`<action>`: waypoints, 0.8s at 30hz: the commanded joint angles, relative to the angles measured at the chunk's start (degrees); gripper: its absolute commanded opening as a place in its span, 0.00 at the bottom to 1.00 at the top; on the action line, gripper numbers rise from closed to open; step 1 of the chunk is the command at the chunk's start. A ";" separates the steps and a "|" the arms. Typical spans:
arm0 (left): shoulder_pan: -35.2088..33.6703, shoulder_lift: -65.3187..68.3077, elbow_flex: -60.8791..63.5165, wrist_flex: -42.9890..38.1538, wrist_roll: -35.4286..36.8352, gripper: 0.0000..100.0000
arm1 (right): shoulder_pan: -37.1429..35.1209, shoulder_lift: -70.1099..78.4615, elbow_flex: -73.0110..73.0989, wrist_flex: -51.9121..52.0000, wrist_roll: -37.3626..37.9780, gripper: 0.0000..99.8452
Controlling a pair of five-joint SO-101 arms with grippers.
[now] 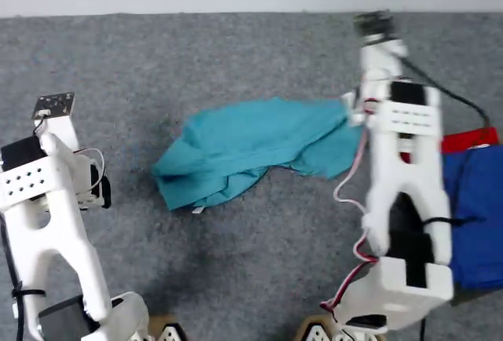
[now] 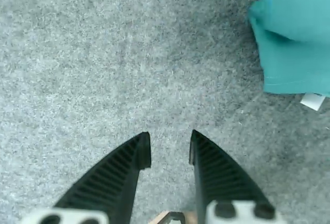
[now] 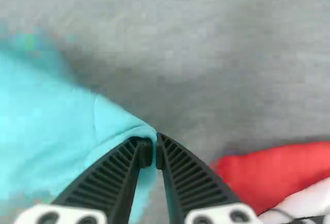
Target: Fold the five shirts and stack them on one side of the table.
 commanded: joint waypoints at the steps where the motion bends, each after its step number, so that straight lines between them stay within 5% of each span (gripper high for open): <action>1: -0.35 -0.18 -0.22 0.18 0.44 0.12 | 4.44 0.84 -2.02 -10.68 -5.89 0.01; 7: -0.35 -0.18 -0.22 0.18 0.44 0.12 | 5.14 8.22 -2.11 -20.97 -8.70 0.02; 12: -0.35 -0.18 -0.22 0.26 0.44 0.12 | 6.37 11.38 -4.13 -18.77 -9.49 0.14; 18: -0.35 -0.18 -0.22 0.26 0.44 0.12 | 2.33 7.78 -16.44 3.03 -11.96 0.14; 24: -0.35 -0.18 -0.13 0.18 0.44 0.12 | -17.63 6.29 -24.00 24.31 -0.35 0.14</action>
